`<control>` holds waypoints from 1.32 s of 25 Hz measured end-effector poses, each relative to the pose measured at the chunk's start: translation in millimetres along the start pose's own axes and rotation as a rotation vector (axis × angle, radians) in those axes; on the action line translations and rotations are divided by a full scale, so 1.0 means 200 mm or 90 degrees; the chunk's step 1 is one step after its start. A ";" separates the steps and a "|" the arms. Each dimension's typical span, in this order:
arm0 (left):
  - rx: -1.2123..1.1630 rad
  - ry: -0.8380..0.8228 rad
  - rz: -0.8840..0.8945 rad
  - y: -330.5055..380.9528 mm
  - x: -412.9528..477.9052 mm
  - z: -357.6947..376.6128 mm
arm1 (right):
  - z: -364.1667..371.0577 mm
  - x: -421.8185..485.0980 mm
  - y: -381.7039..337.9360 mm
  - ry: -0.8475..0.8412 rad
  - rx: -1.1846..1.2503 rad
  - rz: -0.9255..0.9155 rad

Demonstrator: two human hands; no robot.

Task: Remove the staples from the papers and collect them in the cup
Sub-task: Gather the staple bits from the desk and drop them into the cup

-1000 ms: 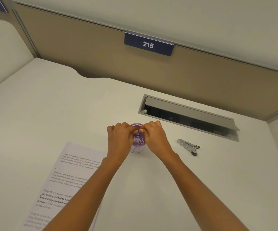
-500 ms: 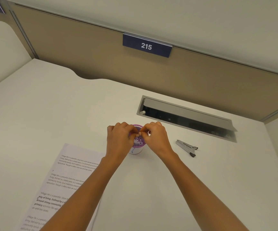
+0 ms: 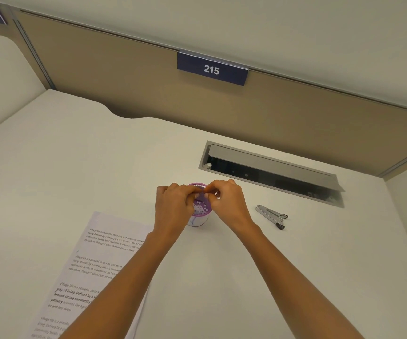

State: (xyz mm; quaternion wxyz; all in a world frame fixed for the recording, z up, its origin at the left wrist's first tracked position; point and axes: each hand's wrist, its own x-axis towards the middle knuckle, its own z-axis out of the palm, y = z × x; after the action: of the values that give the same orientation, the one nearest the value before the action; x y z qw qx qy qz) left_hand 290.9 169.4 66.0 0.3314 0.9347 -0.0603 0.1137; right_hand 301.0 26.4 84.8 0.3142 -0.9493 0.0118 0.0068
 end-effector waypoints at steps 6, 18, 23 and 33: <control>0.042 0.016 -0.022 0.01 0.01 -0.01 | -0.01 -0.02 -0.01 0.009 0.022 -0.008; -0.039 0.010 0.041 0.31 -0.07 0.06 | -0.21 -0.21 0.25 0.074 0.324 0.138; -0.072 -0.099 0.112 0.64 -0.23 0.39 | -0.37 -0.49 0.71 0.148 0.376 0.258; -0.042 -0.261 0.178 1.09 -0.41 1.08 | -0.64 -0.83 1.54 0.254 0.194 0.395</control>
State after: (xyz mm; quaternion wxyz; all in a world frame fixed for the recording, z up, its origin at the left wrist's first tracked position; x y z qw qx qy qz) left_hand 207.6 -133.7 14.0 0.3235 0.9095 -0.2585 -0.0354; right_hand 127.9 -294.3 7.1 0.4258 -0.8260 0.3596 -0.0847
